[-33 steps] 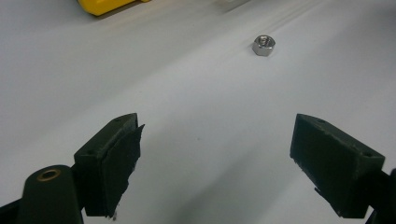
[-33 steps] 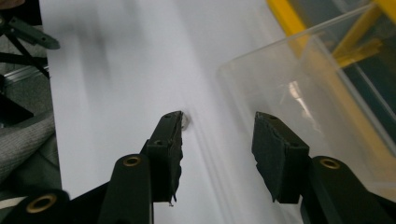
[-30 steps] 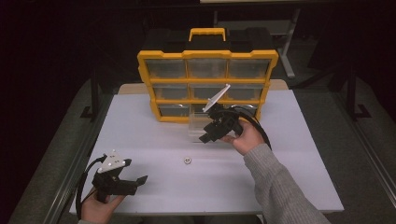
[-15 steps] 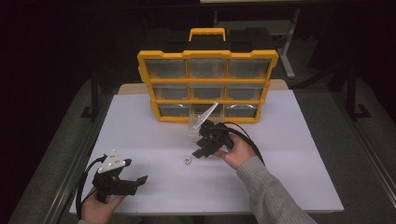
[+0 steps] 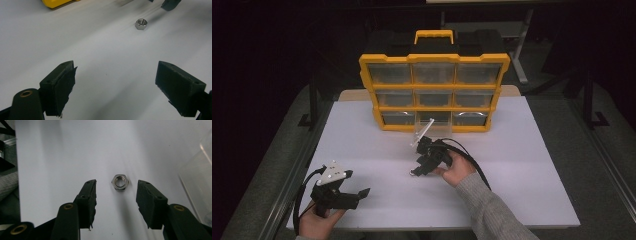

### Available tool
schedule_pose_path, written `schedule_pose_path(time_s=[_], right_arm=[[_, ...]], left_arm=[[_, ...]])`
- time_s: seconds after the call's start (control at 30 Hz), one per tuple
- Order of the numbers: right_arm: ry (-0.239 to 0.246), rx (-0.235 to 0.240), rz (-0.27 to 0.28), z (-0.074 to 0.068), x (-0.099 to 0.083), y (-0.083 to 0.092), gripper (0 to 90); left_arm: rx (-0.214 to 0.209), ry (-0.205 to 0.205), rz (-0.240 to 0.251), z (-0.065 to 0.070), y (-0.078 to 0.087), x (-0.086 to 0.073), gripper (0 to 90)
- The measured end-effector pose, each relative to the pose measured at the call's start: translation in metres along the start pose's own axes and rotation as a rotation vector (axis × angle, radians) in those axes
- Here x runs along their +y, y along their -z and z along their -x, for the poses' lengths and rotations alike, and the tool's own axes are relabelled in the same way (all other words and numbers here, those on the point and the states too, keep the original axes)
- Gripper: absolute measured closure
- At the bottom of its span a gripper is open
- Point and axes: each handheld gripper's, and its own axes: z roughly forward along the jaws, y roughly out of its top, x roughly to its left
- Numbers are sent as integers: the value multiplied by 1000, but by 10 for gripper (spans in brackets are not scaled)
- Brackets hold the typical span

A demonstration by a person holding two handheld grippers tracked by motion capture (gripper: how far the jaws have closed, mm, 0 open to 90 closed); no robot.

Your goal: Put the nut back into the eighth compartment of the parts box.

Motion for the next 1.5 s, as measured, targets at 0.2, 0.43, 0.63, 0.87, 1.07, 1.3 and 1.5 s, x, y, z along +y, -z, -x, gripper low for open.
schedule_pose_path(time_s=[0.2, 0.43, 0.63, 0.87, 1.07, 1.3, 1.5], right_arm=[[-23, -4, -12, 2, -1, -12, 517], [-29, -6, -38, 3, 1, -26, 560], [-51, 2, -60, 4, 1, -32, 597], [-41, -9, -65, 2, 3, -36, 647], [-34, -29, -82, 0, 5, -37, 654], [-27, -61, -113, 0, 5, -38, 660], [13, -104, -144, -7, 8, -39, 661]], left_arm=[[-1, 8, -3, 0, 0, 0, 157], [-2, 0, -9, 0, 0, 0, 157], [0, 4, -3, 0, 0, 0, 157], [2, -1, -1, -1, 1, -1, 157], [2, 12, 1, 0, 1, -1, 157], [0, 6, -3, -1, 1, -1, 157], [1, 9, 1, -1, 1, -1, 157]])
